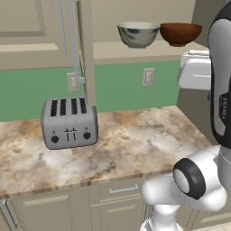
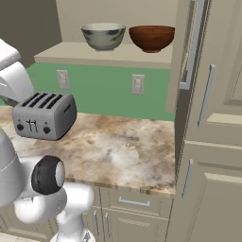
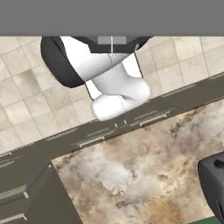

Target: Move the bowls from the cabinet to the plates on the dining table.

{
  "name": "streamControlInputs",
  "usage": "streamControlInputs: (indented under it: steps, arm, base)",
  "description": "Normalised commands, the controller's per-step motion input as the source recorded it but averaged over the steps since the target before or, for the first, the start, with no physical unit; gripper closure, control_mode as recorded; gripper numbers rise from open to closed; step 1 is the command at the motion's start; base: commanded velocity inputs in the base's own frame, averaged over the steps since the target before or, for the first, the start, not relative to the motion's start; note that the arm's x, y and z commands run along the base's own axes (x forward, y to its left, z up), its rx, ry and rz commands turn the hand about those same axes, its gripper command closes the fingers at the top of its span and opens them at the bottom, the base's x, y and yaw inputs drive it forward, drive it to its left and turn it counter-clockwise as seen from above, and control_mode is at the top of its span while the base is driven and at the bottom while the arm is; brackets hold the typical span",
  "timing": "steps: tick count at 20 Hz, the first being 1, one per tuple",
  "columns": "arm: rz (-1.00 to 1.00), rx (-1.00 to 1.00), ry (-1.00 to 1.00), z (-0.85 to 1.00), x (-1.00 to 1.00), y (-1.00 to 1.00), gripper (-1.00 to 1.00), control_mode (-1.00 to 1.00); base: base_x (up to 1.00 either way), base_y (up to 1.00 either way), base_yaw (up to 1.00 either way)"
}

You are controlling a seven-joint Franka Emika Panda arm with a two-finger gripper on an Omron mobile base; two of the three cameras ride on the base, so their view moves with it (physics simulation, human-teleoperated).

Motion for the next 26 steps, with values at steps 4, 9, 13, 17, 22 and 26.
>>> streamControlInputs:
  steps: [4, 9, 13, 17, 22, 26]
  arm:
    - [0.00, -0.04, -0.04, 0.00, 0.38, -0.28, 1.00, -1.00]
    - [0.00, -0.03, -0.16, 0.00, 0.30, -0.12, 1.00, -1.00]
    - [0.02, -0.01, -0.15, 0.00, 0.27, -0.05, 1.00, -1.00]
    - [0.03, 0.00, -0.16, 0.00, 0.41, -0.06, 1.00, -1.00]
    - [0.02, 0.00, -0.11, 0.02, 0.37, -0.06, 1.00, -1.00]
    - [-0.10, 0.00, 0.00, -0.01, 0.38, 0.00, -1.00, -1.00]
  base:
    - [0.00, 0.00, 0.00]
    - [0.00, 0.00, 0.00]
    - [0.00, 0.00, 0.00]
    - [0.00, 0.00, 0.00]
    - [0.00, 0.00, 0.00]
    - [0.00, 0.00, 0.00]
